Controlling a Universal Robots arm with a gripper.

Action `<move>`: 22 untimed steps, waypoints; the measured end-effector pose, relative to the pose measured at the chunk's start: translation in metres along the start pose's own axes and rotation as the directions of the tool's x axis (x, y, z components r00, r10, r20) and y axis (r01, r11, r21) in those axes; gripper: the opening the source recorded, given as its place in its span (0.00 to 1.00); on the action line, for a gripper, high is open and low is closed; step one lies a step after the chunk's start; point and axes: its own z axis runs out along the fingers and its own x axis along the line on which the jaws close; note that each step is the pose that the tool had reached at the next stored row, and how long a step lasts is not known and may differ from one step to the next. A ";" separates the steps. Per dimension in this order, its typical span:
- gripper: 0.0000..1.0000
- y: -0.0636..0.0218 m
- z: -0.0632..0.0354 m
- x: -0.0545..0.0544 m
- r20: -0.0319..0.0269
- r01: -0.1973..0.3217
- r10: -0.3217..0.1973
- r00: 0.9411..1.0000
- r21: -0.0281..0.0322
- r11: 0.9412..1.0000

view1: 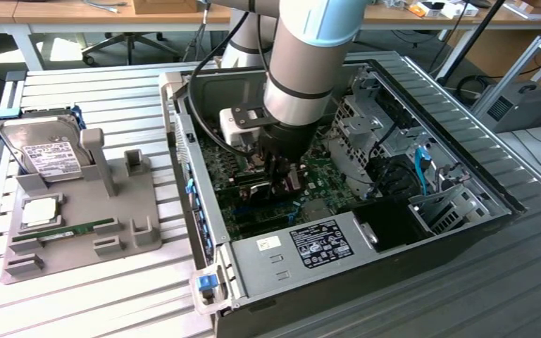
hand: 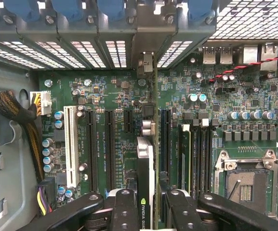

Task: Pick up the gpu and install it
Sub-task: 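Insert the gpu into the slot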

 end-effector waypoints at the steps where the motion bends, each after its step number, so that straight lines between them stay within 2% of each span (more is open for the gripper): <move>1: 0.27 0.0001 0.0001 0.000 0.000 0.000 0.000 1.000 0.000 1.000; 22: 0.27 0.0014 0.0017 0.001 0.001 0.002 -0.002 1.000 0.002 1.000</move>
